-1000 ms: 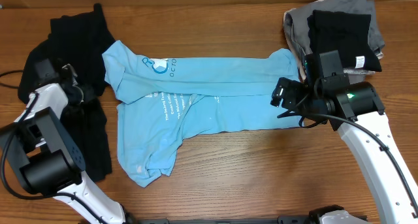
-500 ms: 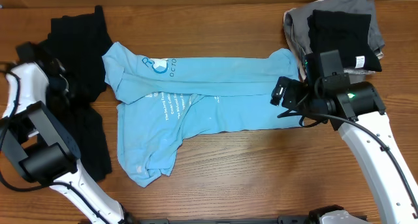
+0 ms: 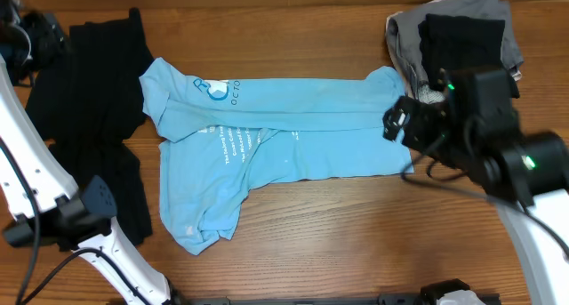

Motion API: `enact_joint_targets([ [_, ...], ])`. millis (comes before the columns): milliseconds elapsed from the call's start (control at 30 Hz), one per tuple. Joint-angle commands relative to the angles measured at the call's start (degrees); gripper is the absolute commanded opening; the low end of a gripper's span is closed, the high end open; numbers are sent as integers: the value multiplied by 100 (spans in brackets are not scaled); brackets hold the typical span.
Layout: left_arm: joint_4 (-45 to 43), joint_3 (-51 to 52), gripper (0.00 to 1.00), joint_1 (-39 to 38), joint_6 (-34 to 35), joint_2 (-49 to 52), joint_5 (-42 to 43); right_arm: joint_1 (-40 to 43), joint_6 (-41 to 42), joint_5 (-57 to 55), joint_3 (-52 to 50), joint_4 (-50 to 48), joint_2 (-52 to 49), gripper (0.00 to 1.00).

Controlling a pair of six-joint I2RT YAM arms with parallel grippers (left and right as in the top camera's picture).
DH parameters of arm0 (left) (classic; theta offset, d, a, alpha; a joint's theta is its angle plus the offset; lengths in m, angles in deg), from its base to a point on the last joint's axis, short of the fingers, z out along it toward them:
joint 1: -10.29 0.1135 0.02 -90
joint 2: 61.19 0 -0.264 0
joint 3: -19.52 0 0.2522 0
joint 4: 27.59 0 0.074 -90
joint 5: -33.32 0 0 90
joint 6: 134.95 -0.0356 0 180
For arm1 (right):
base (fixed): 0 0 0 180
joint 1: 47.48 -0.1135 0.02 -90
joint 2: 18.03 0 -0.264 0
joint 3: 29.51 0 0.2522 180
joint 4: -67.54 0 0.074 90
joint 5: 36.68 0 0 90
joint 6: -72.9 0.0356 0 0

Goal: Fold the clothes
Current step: 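Move both grippers to the t-shirt's lower edge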

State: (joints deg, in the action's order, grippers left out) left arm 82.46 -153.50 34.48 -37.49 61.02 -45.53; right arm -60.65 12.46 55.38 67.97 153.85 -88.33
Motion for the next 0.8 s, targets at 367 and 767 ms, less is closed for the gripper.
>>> enact_joint_targets([
  [367, 52, 66, 75, -1307, -278, -1792, 63, -26, 505, -275, 149, 1351, 1690, 100],
  [767, -129, 3598, 72, -2127, -254, -2590, -155, -26, 800, -332, -1432, 385, 1373, 100],
])
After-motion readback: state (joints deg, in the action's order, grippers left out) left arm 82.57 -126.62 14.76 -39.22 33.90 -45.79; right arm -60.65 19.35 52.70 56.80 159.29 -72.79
